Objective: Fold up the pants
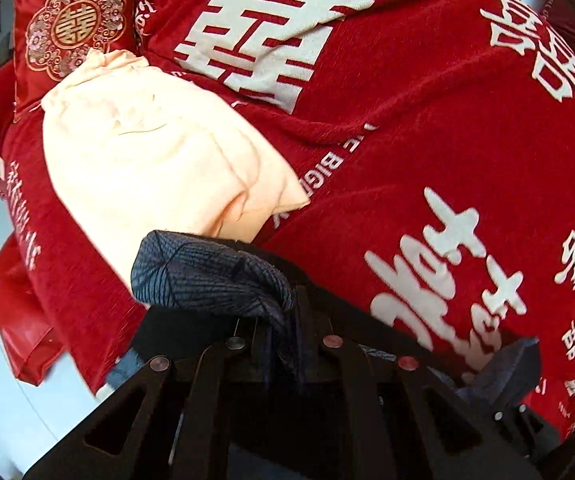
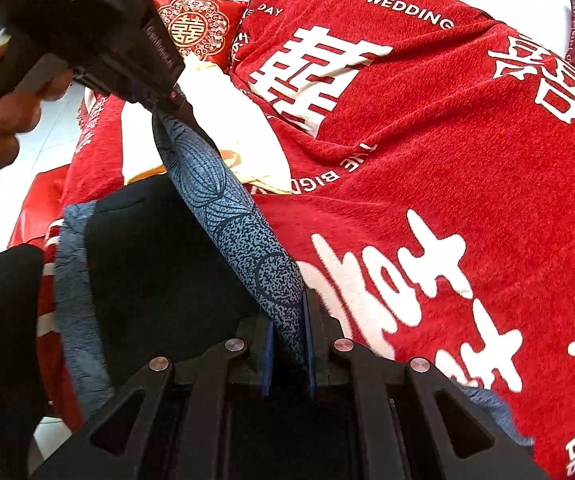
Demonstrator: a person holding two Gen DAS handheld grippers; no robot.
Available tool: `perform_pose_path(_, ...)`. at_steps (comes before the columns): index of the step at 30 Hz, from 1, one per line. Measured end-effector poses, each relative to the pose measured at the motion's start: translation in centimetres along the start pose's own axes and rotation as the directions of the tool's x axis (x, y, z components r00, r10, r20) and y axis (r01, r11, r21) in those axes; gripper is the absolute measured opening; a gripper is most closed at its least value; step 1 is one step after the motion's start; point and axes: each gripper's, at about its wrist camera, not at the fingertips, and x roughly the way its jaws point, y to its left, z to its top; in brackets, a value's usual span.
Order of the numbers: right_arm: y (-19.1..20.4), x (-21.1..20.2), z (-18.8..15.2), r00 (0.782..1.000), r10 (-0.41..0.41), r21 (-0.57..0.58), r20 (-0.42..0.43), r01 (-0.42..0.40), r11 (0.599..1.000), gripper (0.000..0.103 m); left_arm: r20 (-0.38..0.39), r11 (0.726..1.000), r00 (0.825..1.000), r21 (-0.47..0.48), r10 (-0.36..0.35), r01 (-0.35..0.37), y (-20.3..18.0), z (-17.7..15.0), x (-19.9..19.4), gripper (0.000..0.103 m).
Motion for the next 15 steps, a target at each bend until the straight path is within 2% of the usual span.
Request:
perform_pose_path(6, 1.6, -2.2, -0.3, 1.000, -0.002, 0.018, 0.003, 0.002, 1.000, 0.014, -0.008, 1.000, 1.000, -0.001, -0.023, 0.023, 2.3, -2.8, -1.3, 0.009)
perform_pose_path(10, 4.5, -4.2, -1.4, 1.000, 0.003, -0.008, 0.007, -0.003, 1.000, 0.014, -0.026, 0.999, 0.998, -0.018, -0.052, 0.051, 4.7, -5.3, -2.3, 0.009)
perform_pose_path(13, 7.3, -4.7, -2.7, 1.000, 0.019, -0.019, -0.015, -0.020, 1.000, 0.013, -0.059, 0.998, 0.997, -0.029, -0.059, 0.057, 6.8, -7.2, -1.8, 0.009)
perform_pose_path(15, 9.2, -4.3, -3.7, 0.998, 0.042, -0.028, -0.046, -0.044, 0.999, 0.012, -0.114, 0.997, 0.992, -0.061, -0.046, 0.040, 8.3, -8.3, -0.3, 0.009)
